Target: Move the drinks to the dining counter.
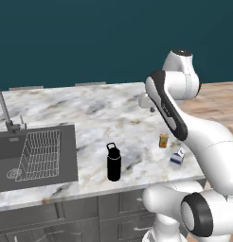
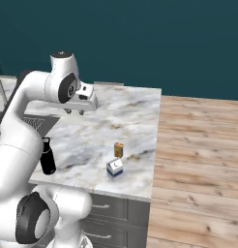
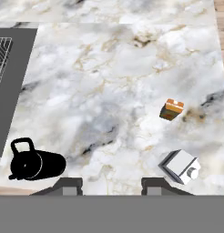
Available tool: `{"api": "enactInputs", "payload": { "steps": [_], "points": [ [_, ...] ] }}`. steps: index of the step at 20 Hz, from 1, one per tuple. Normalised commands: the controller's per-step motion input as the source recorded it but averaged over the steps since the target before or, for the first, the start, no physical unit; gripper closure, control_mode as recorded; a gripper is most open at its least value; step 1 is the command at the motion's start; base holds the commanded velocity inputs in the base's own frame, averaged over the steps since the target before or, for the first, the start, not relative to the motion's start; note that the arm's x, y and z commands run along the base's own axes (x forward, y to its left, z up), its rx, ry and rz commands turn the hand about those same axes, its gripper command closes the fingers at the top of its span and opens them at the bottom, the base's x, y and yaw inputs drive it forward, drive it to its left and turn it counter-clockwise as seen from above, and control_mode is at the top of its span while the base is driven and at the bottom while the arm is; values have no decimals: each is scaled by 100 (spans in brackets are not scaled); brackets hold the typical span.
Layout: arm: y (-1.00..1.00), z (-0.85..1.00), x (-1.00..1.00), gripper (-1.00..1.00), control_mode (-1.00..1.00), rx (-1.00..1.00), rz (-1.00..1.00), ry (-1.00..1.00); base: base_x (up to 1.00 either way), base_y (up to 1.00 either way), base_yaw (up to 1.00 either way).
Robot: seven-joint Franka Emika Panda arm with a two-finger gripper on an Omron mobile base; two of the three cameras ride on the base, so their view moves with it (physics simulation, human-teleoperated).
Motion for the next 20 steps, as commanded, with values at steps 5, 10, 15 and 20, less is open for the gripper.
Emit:
{"api": "enactInputs", "payload": {
  "steps": [5, 10, 15, 20],
  "points": [
    [36, 0, -9, -100, -100, 0, 6, 0, 0, 0, 0],
    [71, 0, -35, -100, -100, 0, 24, 3, 0, 0, 0],
    [50, -2, -25, -100, -100, 0, 29, 9, 0, 0, 0],
    [42, -19, -23, -100, -100, 0, 27, 8, 0, 0, 0]
  ]
}}
